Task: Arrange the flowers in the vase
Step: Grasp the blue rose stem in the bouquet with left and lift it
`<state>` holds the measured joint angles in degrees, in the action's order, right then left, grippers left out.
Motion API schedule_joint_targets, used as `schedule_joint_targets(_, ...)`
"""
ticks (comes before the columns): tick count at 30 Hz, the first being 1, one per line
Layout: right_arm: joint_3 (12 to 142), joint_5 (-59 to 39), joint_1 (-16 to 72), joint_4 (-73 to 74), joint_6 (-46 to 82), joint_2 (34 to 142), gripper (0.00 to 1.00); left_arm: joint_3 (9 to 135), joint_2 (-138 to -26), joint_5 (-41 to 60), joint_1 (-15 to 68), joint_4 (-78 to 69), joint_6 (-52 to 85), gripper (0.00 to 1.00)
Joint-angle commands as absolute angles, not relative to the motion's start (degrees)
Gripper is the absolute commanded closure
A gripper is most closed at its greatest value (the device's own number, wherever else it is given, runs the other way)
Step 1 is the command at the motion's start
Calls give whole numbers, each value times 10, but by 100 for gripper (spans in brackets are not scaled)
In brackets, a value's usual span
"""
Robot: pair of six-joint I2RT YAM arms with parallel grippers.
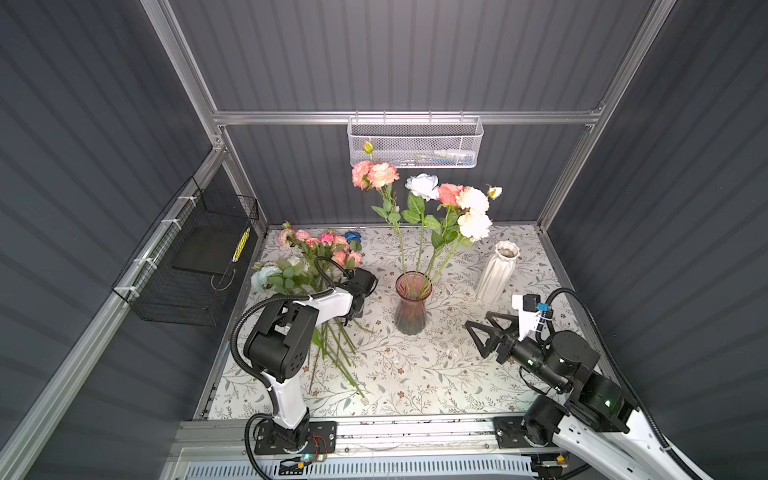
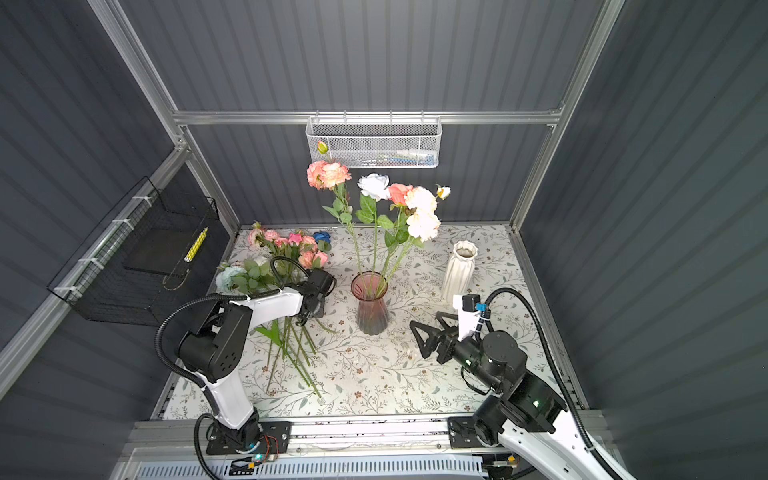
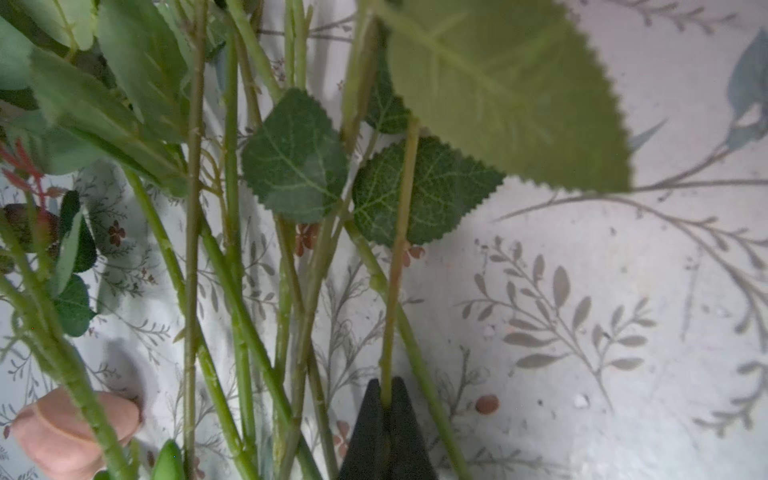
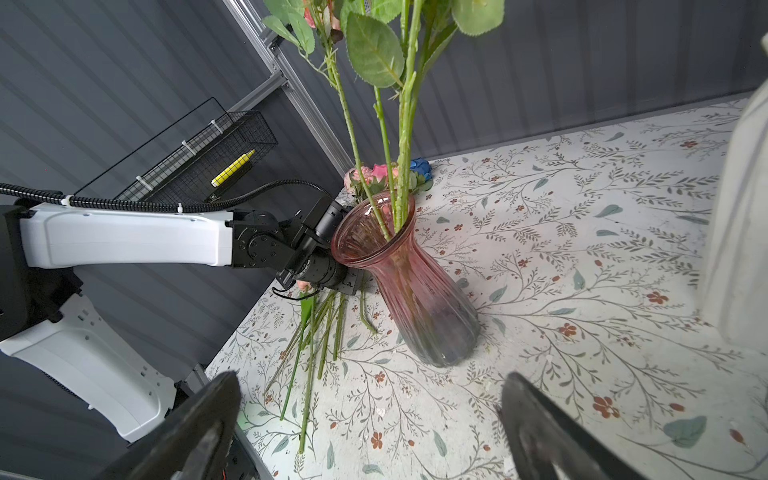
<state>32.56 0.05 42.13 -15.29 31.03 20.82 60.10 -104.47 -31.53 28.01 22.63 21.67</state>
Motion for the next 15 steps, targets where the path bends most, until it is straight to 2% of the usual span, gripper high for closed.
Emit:
schedule_joint_targets(1,325,8,418,-162,305,202,1,595,-1004,-317,278,210,215,100)
schedule_joint_targets(5,327,9,419,-162,306,201,1,582,-945,-292,278,200,221,100)
schedule_joint_targets(15,332,11,418,-159,309,202,1,555,-730,-113,278,168,278,100)
